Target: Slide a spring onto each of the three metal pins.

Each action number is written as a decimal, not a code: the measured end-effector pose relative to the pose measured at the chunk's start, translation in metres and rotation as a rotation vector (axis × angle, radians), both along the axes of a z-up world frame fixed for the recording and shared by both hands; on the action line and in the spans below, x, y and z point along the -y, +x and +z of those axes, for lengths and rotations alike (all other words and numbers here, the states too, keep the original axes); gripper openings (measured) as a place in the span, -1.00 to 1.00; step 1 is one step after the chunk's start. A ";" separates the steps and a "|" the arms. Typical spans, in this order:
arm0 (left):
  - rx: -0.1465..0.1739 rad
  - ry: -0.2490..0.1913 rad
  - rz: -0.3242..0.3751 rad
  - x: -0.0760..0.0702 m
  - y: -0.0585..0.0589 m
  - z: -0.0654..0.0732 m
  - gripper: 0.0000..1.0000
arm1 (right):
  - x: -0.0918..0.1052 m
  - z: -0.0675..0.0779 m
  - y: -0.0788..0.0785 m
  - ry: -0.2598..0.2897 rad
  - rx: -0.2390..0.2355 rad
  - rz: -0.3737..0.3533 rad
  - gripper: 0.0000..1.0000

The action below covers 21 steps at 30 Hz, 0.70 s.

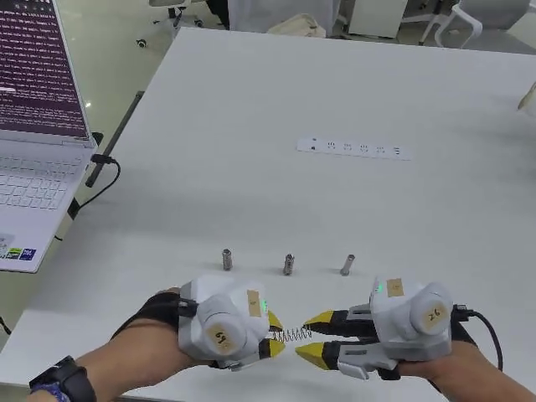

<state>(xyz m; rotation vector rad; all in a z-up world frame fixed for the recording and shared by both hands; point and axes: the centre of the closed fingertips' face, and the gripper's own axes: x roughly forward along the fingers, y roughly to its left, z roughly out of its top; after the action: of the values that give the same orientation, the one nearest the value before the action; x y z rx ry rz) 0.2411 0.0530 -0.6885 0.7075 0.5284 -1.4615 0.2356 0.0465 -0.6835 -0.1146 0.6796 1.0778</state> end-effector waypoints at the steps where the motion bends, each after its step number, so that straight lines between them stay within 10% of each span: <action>1: -0.001 0.000 -0.006 0.001 -0.001 0.000 -0.95 | 0.000 0.000 0.000 -0.001 0.001 0.002 -0.65; 21: 0.026 0.022 -0.040 0.007 -0.005 -0.009 -0.95 | -0.002 0.007 -0.005 0.008 -0.003 0.020 -0.84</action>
<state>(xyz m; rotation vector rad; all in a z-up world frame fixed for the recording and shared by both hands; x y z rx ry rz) 0.2359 0.0463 -0.6975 0.7573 0.5130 -1.4837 0.2301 0.0482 -0.6768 -0.1131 0.6777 1.1006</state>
